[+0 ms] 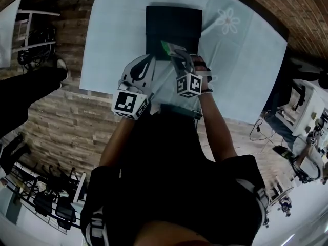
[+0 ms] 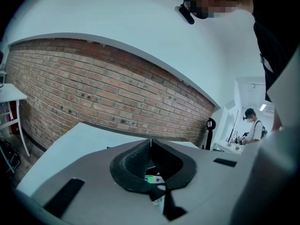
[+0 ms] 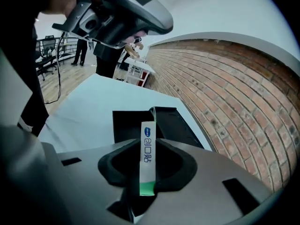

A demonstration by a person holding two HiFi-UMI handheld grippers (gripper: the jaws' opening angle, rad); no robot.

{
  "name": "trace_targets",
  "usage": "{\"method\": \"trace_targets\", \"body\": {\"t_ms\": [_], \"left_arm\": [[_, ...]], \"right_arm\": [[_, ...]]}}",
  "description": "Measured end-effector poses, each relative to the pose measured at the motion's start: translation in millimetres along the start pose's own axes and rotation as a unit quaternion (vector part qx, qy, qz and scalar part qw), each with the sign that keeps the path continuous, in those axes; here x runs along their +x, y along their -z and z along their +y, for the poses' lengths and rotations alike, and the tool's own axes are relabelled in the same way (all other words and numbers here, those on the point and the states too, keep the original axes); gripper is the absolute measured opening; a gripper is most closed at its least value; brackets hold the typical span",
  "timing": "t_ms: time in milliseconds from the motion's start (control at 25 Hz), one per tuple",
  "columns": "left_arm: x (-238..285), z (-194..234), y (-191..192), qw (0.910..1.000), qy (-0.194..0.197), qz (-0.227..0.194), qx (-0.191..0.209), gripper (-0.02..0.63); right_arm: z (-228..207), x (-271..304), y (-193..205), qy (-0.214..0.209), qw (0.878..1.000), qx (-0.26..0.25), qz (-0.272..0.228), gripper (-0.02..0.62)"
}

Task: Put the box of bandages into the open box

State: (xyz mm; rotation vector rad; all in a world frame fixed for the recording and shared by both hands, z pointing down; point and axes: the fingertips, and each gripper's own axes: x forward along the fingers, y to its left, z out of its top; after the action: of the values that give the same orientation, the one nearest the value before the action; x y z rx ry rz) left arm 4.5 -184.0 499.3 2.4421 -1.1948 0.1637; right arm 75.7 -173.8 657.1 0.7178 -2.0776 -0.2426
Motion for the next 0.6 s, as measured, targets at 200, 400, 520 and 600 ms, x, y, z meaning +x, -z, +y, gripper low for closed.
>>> {"method": "trace_targets", "body": {"t_ms": [200, 400, 520, 600], "left_arm": [[0, 0, 1, 1.0, -0.002, 0.0, -0.002, 0.035], [0, 1, 2, 1.0, -0.004, 0.002, -0.005, 0.035], [1, 2, 2, 1.0, -0.003, 0.0, -0.007, 0.035], [1, 2, 1, 1.0, -0.001, -0.002, -0.009, 0.035]], "right_arm": [[5, 17, 9, -0.022, 0.998, -0.052, 0.024, 0.109], [12, 31, 15, -0.038, 0.996, -0.078, 0.037, 0.109], [12, 36, 18, -0.043, 0.995, -0.084, 0.041, 0.109], [12, 40, 19, -0.045, 0.994, -0.087, 0.042, 0.109]]}}
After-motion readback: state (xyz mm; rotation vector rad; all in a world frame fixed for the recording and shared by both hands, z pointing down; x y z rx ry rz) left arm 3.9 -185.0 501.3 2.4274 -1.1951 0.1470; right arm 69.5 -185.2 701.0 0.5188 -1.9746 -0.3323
